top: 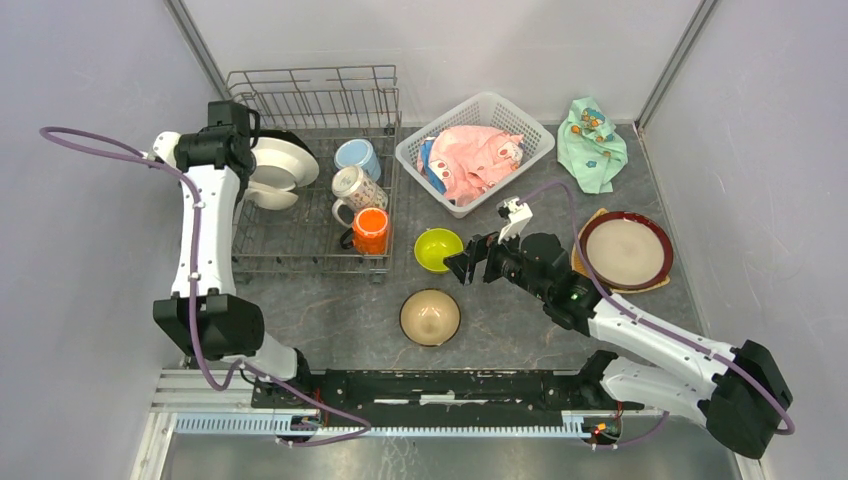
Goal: Load the mixed dishes into the dish rack
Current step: Insert the plate into the dish rack.
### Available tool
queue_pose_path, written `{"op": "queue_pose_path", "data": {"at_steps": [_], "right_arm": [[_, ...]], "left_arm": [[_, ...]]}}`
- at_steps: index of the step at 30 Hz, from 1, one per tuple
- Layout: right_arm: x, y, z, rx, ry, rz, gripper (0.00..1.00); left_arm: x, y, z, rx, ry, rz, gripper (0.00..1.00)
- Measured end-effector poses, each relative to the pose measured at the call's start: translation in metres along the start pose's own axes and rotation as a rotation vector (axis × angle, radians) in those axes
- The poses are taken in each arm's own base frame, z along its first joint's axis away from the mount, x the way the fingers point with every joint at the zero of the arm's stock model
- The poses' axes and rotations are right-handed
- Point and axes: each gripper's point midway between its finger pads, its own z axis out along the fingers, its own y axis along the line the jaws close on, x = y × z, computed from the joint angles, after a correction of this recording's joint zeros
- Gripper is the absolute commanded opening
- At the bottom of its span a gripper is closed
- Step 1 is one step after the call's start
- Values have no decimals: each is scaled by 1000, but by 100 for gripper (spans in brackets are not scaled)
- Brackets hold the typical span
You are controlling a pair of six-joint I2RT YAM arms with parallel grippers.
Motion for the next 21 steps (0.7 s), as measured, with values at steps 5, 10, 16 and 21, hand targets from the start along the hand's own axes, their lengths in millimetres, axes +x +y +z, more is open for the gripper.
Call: {"op": "queue_pose_path", "data": {"at_steps": [5,10,16,21], "right_arm": [[-3,-2,-1,12,-14,0,98],[-3,-4,-1,24,-17,-1,98],[-4,-7,-1,34,-20,-12,98],[-4,-9,-1,43,-21,-21,98]], "left_arm": [[6,-2,6,-46,8,-17,2],[1,-9,6,-88,-9,-53,2],[3,-8,9,-126,-21,-77,2],[11,-7,15,-160,-11,-55,2]]}}
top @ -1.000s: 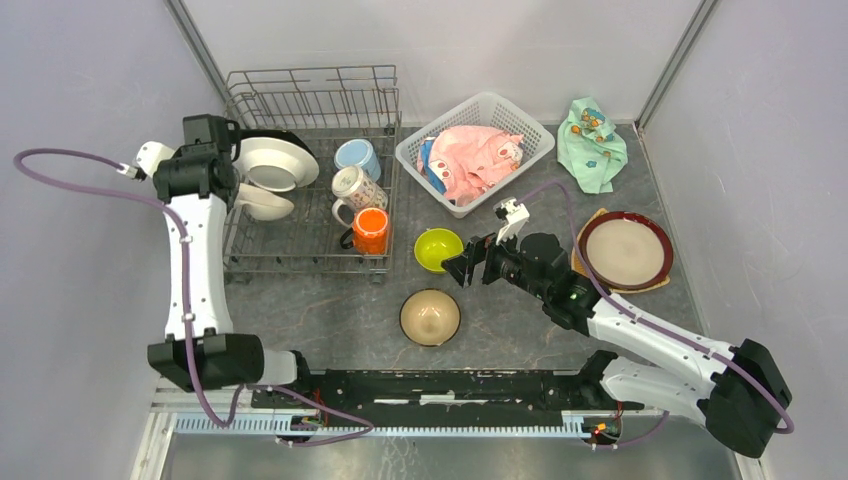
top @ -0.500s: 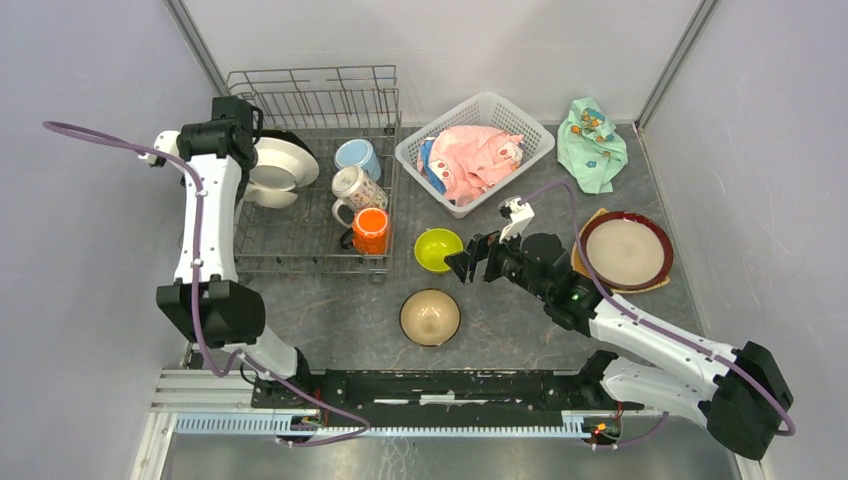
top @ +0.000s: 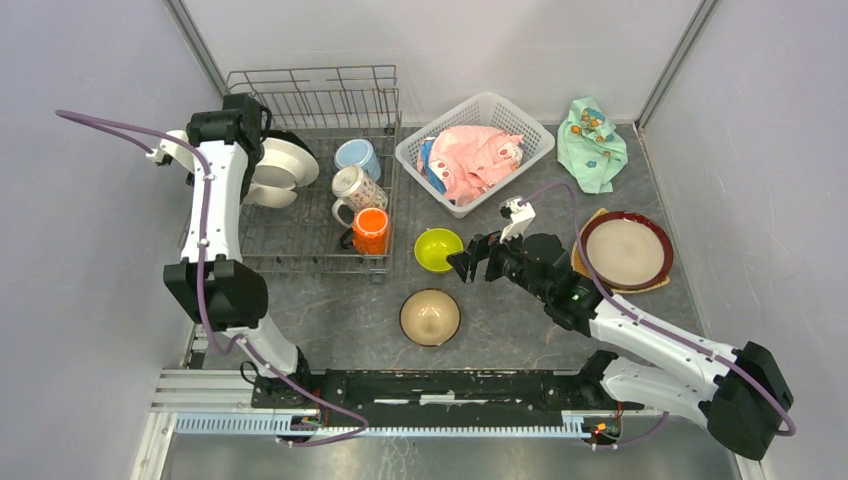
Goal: Load the mixed dishes into the dish rack
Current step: Insert the plate into the dish rack.
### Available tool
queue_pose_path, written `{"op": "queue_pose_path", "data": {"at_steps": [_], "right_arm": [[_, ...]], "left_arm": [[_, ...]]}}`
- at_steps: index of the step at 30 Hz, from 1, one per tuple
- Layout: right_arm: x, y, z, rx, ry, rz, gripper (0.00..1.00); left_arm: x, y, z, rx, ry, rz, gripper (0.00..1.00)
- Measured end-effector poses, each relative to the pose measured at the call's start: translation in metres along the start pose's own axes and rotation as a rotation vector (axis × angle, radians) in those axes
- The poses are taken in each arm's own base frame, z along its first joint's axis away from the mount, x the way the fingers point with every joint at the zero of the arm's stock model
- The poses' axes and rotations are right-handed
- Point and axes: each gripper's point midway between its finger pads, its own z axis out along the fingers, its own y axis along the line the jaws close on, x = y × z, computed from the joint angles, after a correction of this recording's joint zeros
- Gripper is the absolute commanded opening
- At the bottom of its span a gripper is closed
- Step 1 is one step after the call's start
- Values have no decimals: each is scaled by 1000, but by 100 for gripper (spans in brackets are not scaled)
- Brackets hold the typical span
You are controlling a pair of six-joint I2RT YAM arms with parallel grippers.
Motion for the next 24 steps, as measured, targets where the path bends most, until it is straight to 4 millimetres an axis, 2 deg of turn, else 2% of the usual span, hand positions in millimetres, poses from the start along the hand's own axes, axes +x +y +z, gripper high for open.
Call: {"op": "queue_pose_path", "data": {"at_steps": [14,24], "right_arm": [[-4,-5,-2,21,-16,-35,98],[-6,-9,-2,41,-25,-61,98]], "left_arm": [[10,-10,13,-28,-22,20,2],[14,-29,27,-33,-66,5,2]]}}
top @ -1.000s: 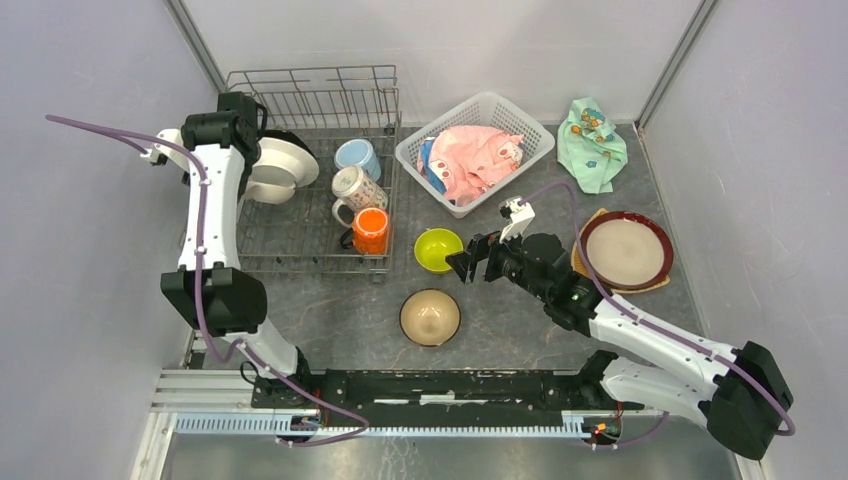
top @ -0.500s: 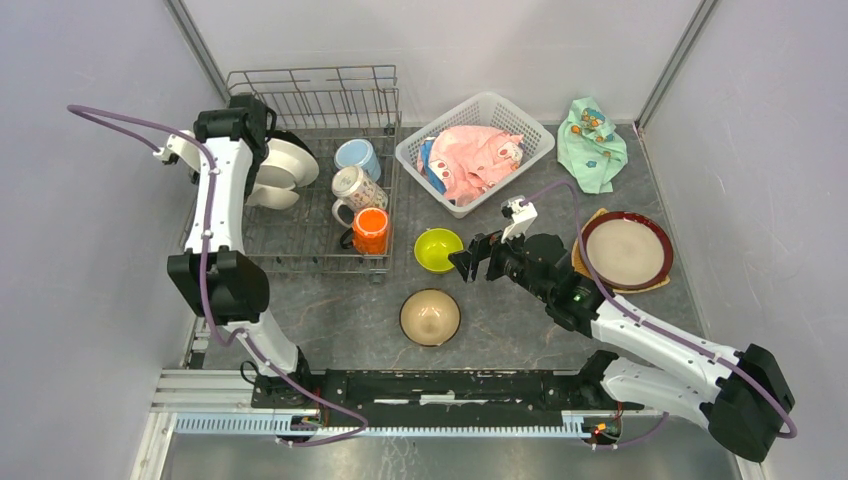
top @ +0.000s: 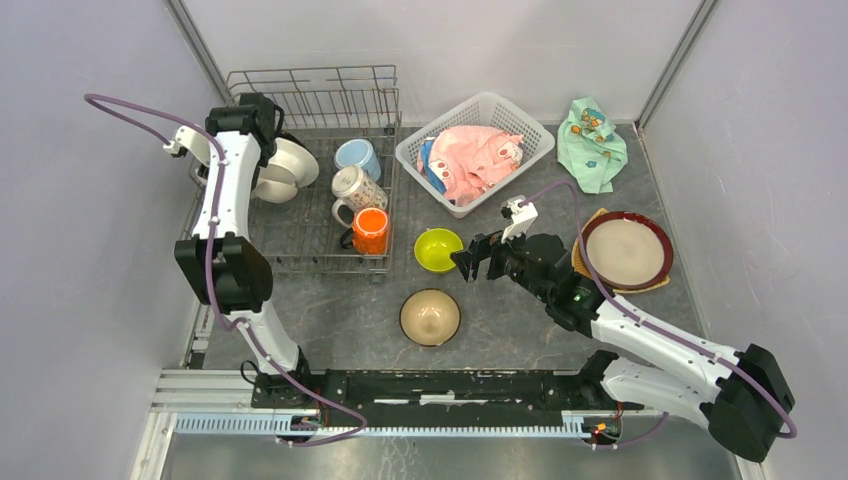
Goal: Load the mixed dishes into the dish rack
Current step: Insert the plate into the dish rack.
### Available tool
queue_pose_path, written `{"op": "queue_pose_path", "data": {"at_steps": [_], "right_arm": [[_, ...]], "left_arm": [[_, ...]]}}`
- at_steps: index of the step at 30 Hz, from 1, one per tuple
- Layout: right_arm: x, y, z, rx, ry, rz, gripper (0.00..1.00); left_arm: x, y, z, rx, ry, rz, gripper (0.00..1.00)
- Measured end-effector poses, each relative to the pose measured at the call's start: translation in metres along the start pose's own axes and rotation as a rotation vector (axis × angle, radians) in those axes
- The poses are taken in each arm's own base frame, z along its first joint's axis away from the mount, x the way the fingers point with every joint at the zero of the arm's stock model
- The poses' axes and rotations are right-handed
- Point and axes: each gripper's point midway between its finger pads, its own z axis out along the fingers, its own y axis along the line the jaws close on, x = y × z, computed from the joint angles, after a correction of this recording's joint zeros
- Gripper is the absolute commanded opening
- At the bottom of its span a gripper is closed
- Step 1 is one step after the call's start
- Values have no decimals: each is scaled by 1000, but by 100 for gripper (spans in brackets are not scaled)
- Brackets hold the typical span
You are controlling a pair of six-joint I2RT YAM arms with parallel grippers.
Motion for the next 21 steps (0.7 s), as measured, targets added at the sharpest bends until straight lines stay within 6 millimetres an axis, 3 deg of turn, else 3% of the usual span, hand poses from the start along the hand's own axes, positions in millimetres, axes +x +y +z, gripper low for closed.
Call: {"op": "queue_pose_path", "data": {"at_steps": [14,21], "right_arm": [[0,-2,0,5,0,-15,98],[-5,0,-3,-4,-18,-11,98]], "left_arm": [[-12,-2,-5,15,-36,120,2],[-33,13,-20,36,-77,174,2]]}}
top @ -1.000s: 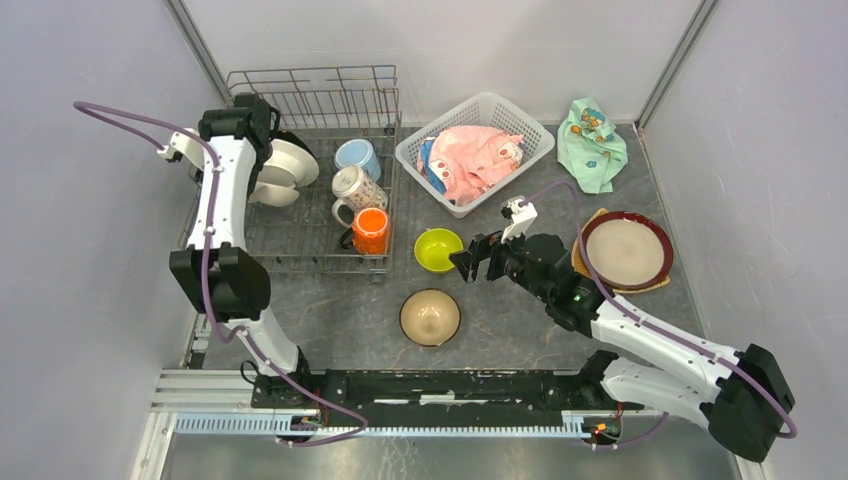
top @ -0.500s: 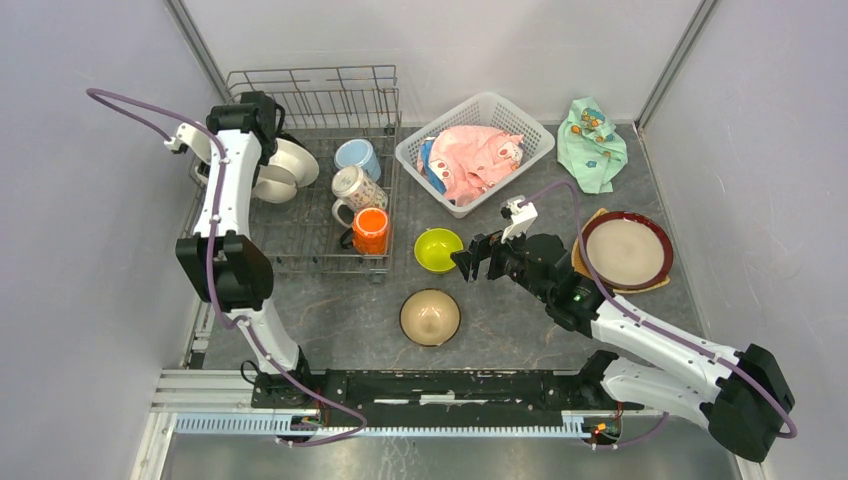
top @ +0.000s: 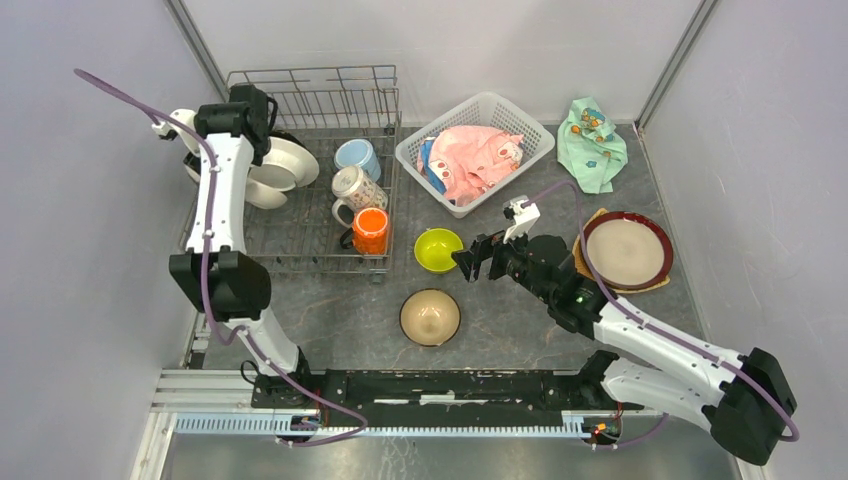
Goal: Load the mixed dishes into the dish rack
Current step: Insert the plate into the dish rack.
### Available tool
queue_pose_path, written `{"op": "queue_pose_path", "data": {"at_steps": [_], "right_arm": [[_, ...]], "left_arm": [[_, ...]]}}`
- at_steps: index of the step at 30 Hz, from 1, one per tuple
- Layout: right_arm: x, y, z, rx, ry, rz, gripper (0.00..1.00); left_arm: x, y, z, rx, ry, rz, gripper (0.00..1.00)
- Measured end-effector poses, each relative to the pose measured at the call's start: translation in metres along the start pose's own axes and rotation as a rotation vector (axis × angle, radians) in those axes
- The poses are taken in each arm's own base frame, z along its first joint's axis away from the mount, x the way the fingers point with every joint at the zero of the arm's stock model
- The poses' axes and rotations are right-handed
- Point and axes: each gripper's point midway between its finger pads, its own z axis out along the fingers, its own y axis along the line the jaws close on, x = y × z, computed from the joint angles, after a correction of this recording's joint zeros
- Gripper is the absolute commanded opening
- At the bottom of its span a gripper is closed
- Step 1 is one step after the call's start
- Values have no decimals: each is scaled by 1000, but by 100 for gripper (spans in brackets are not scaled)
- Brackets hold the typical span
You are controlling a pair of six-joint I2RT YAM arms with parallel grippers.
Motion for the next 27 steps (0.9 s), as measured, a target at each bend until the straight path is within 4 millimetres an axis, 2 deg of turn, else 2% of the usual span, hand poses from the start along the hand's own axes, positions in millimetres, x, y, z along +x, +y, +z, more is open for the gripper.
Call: {"op": "queue_pose_path", "data": {"at_steps": [4,8,15,27], "right_arm": [[-2,1,-1,-6,-9,1,98],[-4,1,-3,-8,-17,1,98],[-9,3,-7,-13,-35,3,98],[-8,-1,-7,3,-37,-6,98]], "left_arm": [[-11,17,-8,5,-29,-7,2],[-9,30,-9,-15,-30,17,2],[9,35,2,-54,-13,59,2],[14,26,7,-56,-13,7,2]]}}
